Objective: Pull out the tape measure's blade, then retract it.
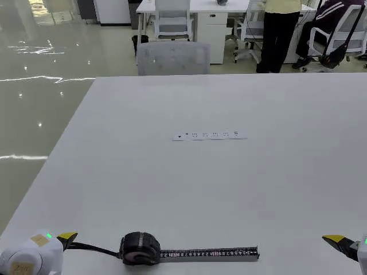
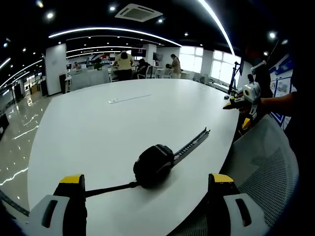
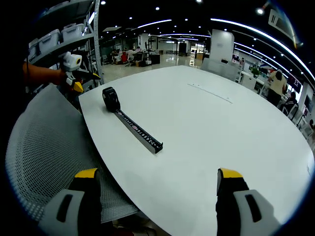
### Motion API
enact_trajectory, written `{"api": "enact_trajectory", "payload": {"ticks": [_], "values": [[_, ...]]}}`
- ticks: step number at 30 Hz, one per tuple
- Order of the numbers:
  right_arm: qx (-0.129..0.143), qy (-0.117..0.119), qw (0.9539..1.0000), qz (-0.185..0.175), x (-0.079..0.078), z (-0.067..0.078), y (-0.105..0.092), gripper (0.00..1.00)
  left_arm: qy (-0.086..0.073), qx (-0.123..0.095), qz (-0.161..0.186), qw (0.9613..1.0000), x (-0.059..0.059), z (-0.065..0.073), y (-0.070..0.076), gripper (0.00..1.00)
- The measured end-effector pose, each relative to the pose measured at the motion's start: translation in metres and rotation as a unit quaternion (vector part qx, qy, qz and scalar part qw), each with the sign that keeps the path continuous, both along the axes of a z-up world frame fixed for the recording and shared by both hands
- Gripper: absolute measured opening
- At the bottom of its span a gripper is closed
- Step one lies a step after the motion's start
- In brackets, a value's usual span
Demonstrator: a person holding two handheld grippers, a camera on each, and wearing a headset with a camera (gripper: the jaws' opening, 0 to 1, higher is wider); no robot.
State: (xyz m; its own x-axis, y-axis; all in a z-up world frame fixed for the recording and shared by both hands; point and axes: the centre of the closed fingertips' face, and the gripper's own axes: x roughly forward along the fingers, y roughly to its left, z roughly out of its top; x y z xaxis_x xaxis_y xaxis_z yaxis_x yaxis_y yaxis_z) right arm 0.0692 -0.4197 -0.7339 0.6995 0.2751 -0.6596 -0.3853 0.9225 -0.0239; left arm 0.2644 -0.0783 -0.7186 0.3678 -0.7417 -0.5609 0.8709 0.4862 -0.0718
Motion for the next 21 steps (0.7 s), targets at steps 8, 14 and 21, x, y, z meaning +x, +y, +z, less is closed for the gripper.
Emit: {"api": "enact_trajectory", "payload": {"ticks": [8, 14, 21], "values": [[-0.003, 0.002, 1.0000, 0.007, 0.000, 0.000, 0.002, 1.00, 0.003, 0.007, 0.001, 1.0000, -0.001, 0.002, -0.005, 1.00], [-0.008, 0.003, 0.9998, 0.017, 0.002, 0.002, 0.003, 1.00, 0.011, 0.009, 0.011, 0.9998, -0.003, 0.004, -0.014, 1.00], [-0.016, 0.008, 0.9992, 0.036, 0.008, 0.002, 0.006, 0.99, 0.026, 0.029, 0.030, 0.9988, -0.012, 0.001, -0.027, 1.00]]}}
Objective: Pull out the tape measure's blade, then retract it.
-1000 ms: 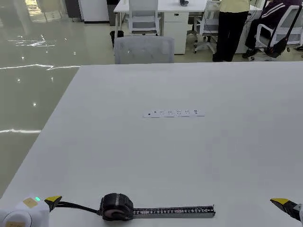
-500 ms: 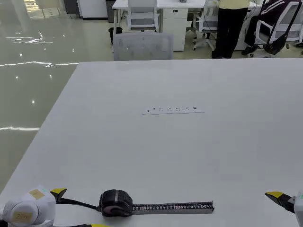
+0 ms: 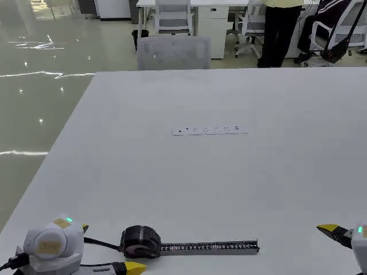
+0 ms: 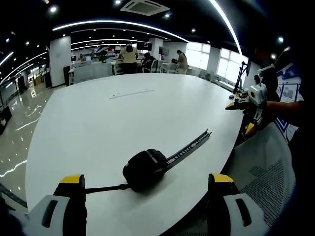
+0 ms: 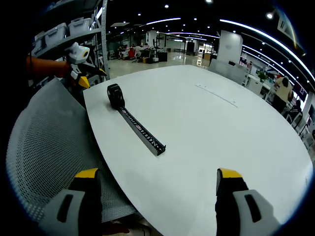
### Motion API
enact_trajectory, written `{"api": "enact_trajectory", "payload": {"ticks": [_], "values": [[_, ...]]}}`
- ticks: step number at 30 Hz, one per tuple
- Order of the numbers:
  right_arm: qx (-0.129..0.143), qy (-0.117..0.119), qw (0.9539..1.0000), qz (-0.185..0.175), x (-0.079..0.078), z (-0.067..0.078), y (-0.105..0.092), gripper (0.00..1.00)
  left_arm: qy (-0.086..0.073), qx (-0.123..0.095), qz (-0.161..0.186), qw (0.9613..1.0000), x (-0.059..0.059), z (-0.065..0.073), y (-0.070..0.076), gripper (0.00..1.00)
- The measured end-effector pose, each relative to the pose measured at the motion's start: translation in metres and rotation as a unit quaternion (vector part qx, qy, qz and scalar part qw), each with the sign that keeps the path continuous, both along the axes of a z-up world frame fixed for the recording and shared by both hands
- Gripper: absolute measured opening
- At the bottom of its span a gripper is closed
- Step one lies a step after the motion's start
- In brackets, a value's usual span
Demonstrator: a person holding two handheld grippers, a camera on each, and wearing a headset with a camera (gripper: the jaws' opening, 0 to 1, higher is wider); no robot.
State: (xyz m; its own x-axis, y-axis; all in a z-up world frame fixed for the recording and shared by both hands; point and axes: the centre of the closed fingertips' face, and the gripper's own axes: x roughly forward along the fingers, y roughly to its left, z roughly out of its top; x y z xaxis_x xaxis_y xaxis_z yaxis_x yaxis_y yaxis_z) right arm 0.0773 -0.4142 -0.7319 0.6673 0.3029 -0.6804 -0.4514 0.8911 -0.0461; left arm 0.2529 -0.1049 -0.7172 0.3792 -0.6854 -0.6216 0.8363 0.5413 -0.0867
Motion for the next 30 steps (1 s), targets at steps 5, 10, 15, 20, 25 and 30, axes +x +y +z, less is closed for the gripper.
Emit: {"api": "enact_trajectory", "payload": {"ticks": [5, 10, 15, 20, 25, 30], "values": [[-0.004, 0.004, 0.9999, 0.015, 0.004, 0.000, 0.003, 0.98, 0.003, 0.006, 0.003, 1.0000, -0.002, 0.000, -0.008, 1.00], [-0.010, 0.007, 0.9996, 0.027, 0.010, 0.000, 0.004, 0.98, 0.015, -0.003, 0.028, 0.9995, 0.003, 0.001, -0.017, 1.00], [-0.017, 0.015, 0.9990, 0.038, 0.015, -0.001, 0.005, 0.96, 0.025, 0.000, 0.054, 0.9982, 0.007, -0.003, -0.024, 1.00], [-0.030, 0.021, 0.9976, 0.059, 0.020, -0.004, 0.006, 0.96, 0.015, 0.031, 0.101, 0.9943, 0.015, -0.010, -0.020, 1.00], [-0.034, 0.027, 0.9966, 0.070, 0.025, -0.005, 0.005, 0.96, 0.015, 0.025, 0.114, 0.9931, 0.016, -0.012, -0.027, 1.00], [-0.039, 0.035, 0.9953, 0.081, 0.033, -0.012, 0.005, 0.96, 0.014, 0.025, 0.117, 0.9927, 0.015, -0.016, -0.035, 1.00]]}}
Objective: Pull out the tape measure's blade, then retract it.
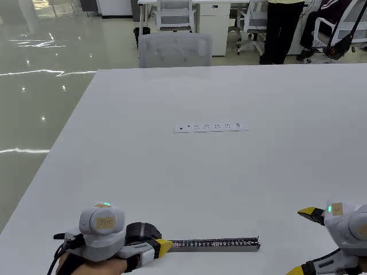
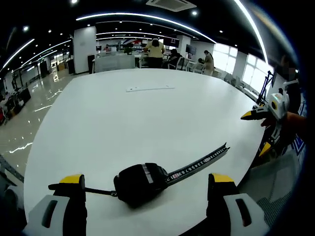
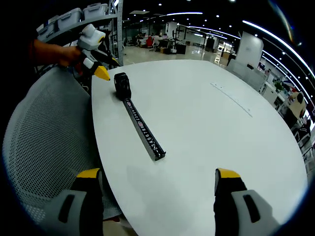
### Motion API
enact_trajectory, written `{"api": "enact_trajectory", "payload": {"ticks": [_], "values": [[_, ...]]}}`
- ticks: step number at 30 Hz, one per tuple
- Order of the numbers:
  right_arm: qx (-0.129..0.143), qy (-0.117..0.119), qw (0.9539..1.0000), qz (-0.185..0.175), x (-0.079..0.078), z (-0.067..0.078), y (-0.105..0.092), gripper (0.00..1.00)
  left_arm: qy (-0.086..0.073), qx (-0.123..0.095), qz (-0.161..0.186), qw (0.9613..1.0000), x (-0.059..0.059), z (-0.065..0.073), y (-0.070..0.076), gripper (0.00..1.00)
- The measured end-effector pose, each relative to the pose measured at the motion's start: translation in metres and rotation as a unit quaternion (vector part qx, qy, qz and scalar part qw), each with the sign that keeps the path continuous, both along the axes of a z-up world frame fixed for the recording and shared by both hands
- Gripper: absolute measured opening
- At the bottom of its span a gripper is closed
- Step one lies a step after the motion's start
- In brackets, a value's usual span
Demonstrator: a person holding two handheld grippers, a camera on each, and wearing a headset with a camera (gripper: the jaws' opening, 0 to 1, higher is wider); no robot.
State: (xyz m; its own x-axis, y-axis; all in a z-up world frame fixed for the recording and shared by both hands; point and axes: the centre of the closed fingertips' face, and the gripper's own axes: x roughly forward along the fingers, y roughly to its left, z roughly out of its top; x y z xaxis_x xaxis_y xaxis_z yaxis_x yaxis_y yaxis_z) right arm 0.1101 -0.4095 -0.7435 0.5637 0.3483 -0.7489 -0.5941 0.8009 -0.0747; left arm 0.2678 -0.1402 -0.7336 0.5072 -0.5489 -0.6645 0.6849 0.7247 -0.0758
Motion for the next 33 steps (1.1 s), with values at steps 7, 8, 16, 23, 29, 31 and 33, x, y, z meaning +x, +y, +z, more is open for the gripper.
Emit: {"api": "enact_trajectory", "payload": {"ticks": [7, 8, 16, 23, 29, 31, 33], "values": [[-0.013, 0.017, 0.9991, 0.037, 0.009, -0.007, 0.005, 0.95, -0.003, -0.019, 0.033, 0.9993, 0.006, -0.002, -0.004, 1.00], [-0.015, 0.018, 0.9987, 0.045, 0.012, -0.007, 0.006, 0.94, -0.012, -0.014, 0.037, 0.9991, 0.008, -0.003, -0.003, 1.00], [-0.028, 0.034, 0.9944, 0.096, 0.024, -0.009, 0.014, 0.88, -0.034, -0.024, 0.041, 0.9983, 0.008, -0.005, -0.002, 1.00], [-0.034, 0.060, 0.9842, 0.163, 0.032, -0.017, 0.027, 0.80, -0.042, -0.025, 0.046, 0.9978, 0.009, -0.012, -0.002, 1.00], [-0.046, 0.074, 0.9783, 0.188, 0.045, -0.022, 0.031, 0.75, -0.060, -0.035, 0.034, 0.9970, 0.015, -0.009, -0.006, 1.00], [-0.045, 0.081, 0.9775, 0.190, 0.049, -0.024, 0.032, 0.74, -0.053, -0.040, 0.032, 0.9973, 0.014, -0.011, -0.006, 1.00], [-0.046, 0.086, 0.9763, 0.194, 0.050, -0.026, 0.033, 0.72, -0.051, -0.039, 0.030, 0.9975, 0.013, -0.012, -0.006, 1.00]]}}
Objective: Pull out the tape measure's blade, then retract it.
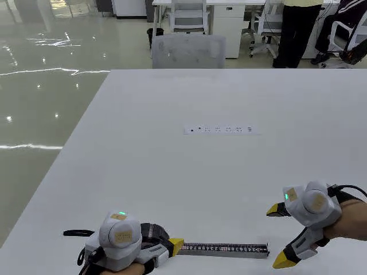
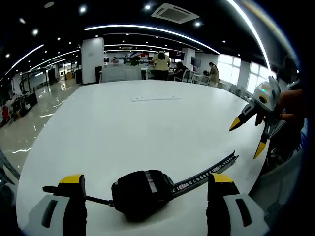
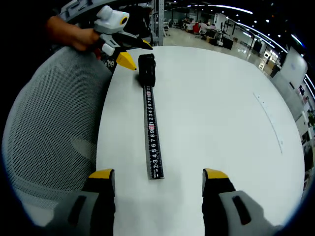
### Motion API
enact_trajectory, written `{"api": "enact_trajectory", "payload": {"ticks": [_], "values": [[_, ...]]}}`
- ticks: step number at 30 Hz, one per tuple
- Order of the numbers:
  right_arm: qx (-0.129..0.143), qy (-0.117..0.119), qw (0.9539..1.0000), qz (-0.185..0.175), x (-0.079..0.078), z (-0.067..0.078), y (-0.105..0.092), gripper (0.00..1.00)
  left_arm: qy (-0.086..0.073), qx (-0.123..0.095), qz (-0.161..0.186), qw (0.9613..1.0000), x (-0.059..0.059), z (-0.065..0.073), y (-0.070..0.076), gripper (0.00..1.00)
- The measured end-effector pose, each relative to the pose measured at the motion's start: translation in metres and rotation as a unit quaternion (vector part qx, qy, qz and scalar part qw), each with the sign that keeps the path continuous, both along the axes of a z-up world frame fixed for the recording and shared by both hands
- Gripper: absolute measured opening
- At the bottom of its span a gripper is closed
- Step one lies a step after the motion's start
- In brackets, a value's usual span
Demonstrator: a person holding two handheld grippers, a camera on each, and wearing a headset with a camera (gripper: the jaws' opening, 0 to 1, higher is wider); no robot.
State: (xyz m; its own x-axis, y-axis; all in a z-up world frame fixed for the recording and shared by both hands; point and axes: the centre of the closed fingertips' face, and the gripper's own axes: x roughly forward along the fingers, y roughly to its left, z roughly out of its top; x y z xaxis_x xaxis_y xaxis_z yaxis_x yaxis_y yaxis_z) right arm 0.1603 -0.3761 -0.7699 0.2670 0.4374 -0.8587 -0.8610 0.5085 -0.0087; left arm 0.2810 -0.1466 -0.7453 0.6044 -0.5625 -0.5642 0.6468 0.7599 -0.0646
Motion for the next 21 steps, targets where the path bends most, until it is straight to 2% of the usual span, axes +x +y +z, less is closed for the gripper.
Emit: {"api": "enact_trajectory", "payload": {"ticks": [3, 7, 10, 13, 18, 21], "values": [[-0.003, 0.003, 1.0000, 0.005, 0.001, -0.005, 0.001, 0.69, -0.002, 0.000, -0.001, 1.0000, 0.001, 0.000, 0.000, 1.00], [-0.008, 0.006, 0.9999, 0.014, 0.000, -0.015, 0.001, 0.61, 0.006, 0.004, -0.004, 1.0000, -0.001, -0.004, -0.001, 1.00], [-0.013, 0.008, 0.9997, 0.018, -0.001, -0.022, -0.001, 0.57, 0.002, 0.009, -0.009, 0.9999, 0.000, -0.005, -0.001, 1.00], [-0.015, 0.011, 0.9996, 0.022, -0.003, -0.027, -0.002, 0.52, 0.011, 0.008, -0.008, 0.9999, -0.001, -0.009, -0.001, 1.00], [-0.013, 0.018, 0.9996, 0.019, -0.003, -0.034, -0.001, 0.47, 0.009, 0.005, -0.009, 0.9999, -0.001, -0.009, -0.002, 1.00], [-0.017, 0.020, 0.9994, 0.024, -0.005, -0.038, -0.001, 0.43, 0.016, 0.000, -0.013, 0.9998, -0.003, -0.011, -0.005, 1.00]]}}
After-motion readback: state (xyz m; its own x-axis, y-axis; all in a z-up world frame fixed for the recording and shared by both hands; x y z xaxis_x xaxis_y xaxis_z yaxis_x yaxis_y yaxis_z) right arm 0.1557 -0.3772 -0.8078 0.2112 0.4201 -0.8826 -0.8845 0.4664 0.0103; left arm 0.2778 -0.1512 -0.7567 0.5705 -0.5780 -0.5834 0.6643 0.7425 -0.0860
